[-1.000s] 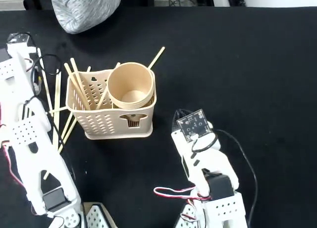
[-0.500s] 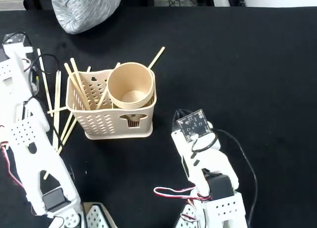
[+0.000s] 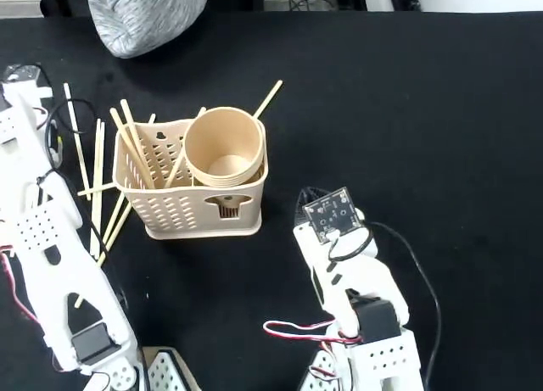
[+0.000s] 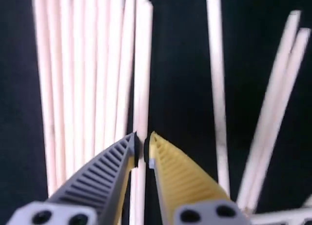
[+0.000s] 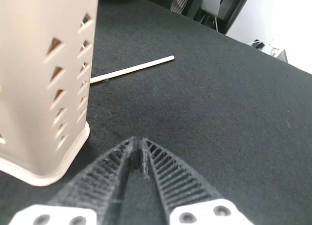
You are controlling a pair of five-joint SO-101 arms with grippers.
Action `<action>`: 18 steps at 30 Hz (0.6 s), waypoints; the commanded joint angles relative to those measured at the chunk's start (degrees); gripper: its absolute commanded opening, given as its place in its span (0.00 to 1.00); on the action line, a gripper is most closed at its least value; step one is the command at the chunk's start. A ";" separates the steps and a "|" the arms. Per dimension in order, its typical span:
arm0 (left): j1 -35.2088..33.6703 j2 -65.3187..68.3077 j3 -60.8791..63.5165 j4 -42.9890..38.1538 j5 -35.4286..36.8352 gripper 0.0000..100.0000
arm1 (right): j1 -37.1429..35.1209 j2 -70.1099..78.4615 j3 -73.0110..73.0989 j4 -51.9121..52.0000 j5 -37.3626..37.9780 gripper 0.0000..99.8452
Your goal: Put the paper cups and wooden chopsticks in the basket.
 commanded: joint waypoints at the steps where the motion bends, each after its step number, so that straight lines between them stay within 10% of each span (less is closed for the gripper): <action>1: -0.57 1.85 -2.68 -2.73 -0.70 0.03 | 0.70 -5.05 -0.13 -0.18 0.70 0.02; 18: -3.30 4.84 -2.15 -4.92 -0.62 0.12 | 0.70 -5.05 -0.13 -0.18 0.70 0.02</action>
